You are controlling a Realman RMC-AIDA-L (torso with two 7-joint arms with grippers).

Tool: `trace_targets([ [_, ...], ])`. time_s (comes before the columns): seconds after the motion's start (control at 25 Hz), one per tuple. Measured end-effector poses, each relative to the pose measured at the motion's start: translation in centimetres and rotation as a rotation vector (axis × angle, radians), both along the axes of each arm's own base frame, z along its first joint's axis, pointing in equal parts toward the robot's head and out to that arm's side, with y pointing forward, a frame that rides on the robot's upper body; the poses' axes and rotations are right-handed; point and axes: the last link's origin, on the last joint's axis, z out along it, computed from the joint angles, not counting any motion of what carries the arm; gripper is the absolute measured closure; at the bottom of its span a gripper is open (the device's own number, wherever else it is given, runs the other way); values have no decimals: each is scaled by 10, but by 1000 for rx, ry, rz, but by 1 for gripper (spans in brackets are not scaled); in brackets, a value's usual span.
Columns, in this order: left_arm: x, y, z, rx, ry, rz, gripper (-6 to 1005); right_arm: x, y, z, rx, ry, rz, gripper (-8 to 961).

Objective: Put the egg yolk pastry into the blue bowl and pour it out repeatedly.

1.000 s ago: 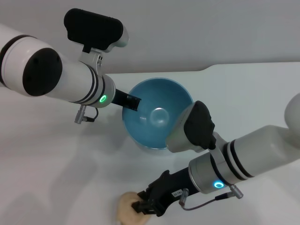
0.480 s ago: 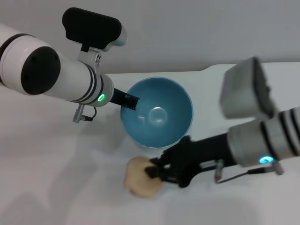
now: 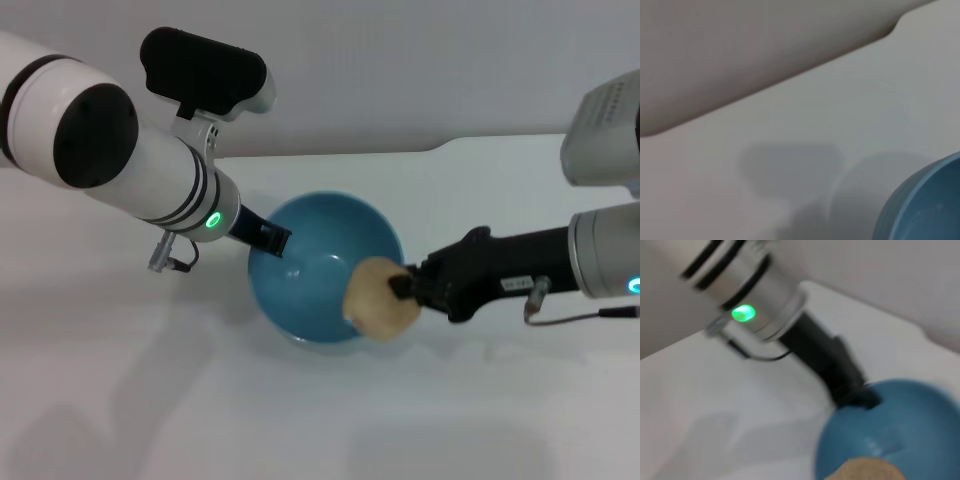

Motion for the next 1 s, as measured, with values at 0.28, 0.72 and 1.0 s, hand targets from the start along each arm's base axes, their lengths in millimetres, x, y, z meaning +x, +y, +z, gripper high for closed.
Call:
trace_targets([
  [0.28,2,-5,-4,-32,12,13,1000,6,18,-5,83,-5,-19,930],
  [0.72,15,-11,-6,-56,8,-21,1000,1,32,-19,59,-22,25,809],
  [1.0,10,-11,-5,-43,2,-22,1000,0,24,24,186,62,26,575],
])
